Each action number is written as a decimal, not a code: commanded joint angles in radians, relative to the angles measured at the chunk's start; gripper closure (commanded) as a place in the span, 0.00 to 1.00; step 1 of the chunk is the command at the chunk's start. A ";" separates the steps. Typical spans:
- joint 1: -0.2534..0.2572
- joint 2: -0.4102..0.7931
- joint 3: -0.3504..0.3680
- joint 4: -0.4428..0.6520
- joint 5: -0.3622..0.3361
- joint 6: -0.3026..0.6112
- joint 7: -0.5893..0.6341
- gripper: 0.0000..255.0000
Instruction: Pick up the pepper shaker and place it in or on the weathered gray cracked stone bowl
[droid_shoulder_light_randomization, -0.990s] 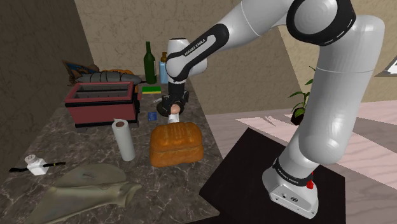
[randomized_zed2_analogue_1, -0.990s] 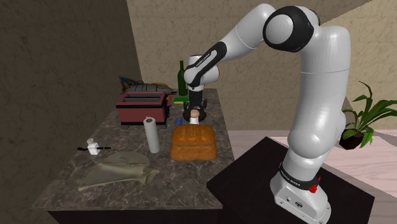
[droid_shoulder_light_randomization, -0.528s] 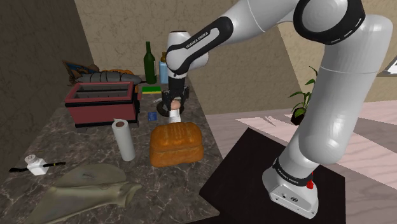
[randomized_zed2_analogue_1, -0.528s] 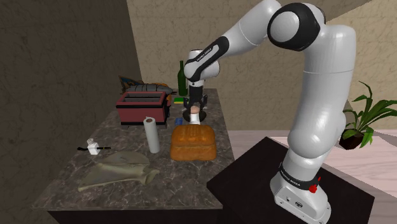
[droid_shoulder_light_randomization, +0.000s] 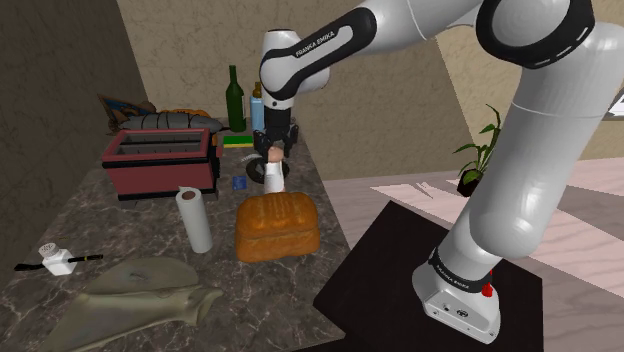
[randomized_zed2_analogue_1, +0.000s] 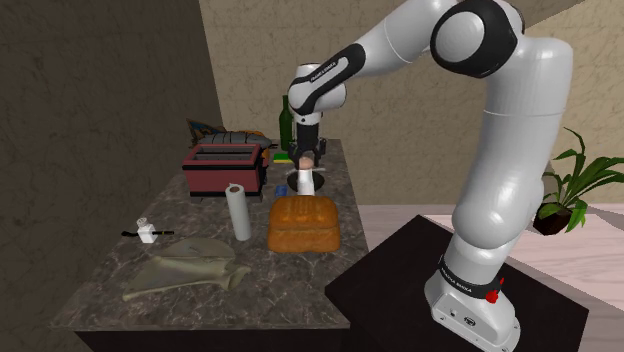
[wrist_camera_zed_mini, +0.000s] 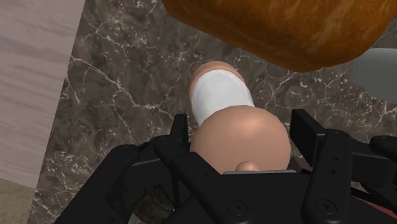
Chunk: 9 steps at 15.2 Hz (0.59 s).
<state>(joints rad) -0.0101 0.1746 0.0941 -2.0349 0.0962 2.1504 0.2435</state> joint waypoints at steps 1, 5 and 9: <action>-0.001 -0.015 0.000 0.013 0.000 -0.028 0.001 1.00; -0.002 -0.039 -0.001 0.039 0.000 -0.077 0.005 1.00; -0.002 -0.059 -0.001 0.068 -0.001 -0.127 0.008 1.00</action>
<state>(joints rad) -0.0119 0.1213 0.0937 -1.9738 0.0956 2.0367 0.2514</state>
